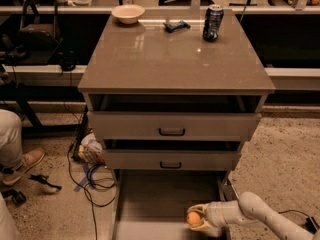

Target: Pick orange from bottom drawer and place on counter

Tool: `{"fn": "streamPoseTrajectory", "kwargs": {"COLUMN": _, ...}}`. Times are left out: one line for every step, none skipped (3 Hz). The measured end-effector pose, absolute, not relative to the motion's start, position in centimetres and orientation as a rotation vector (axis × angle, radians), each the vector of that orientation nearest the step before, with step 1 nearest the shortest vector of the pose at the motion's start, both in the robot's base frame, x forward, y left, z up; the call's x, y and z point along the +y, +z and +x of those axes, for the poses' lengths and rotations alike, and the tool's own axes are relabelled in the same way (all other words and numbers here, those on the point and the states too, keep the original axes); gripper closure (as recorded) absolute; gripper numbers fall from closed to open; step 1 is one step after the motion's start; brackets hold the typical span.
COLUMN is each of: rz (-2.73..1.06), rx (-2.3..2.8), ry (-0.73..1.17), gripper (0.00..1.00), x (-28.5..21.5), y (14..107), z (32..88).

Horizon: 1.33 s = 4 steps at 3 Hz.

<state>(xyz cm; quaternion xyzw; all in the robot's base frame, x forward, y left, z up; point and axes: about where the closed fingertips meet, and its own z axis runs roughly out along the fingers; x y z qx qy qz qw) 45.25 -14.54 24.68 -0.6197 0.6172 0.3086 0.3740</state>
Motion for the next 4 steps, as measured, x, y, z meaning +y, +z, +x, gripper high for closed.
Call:
{"fn": "streamPoseTrajectory", "kwargs": {"rz": -1.628, "rx": 1.541, "ry": 0.759, "gripper": 1.00, "x": -14.0, "y": 27.4, "z": 44.4}}
{"fn": "streamPoseTrajectory", "kwargs": {"rz": -1.668, "rx": 1.498, "ry": 0.511, "gripper": 1.00, "x": -15.2, "y": 35.8, "z": 45.3}}
{"fn": "streamPoseTrajectory", "kwargs": {"rz": -1.658, "rx": 1.456, "ry": 0.274, "gripper": 1.00, "x": -15.4, "y": 45.4, "z": 45.2}}
{"fn": "streamPoseTrajectory", "kwargs": {"rz": -1.705, "rx": 1.374, "ry": 0.145, "gripper": 1.00, "x": -13.2, "y": 54.2, "z": 41.3}}
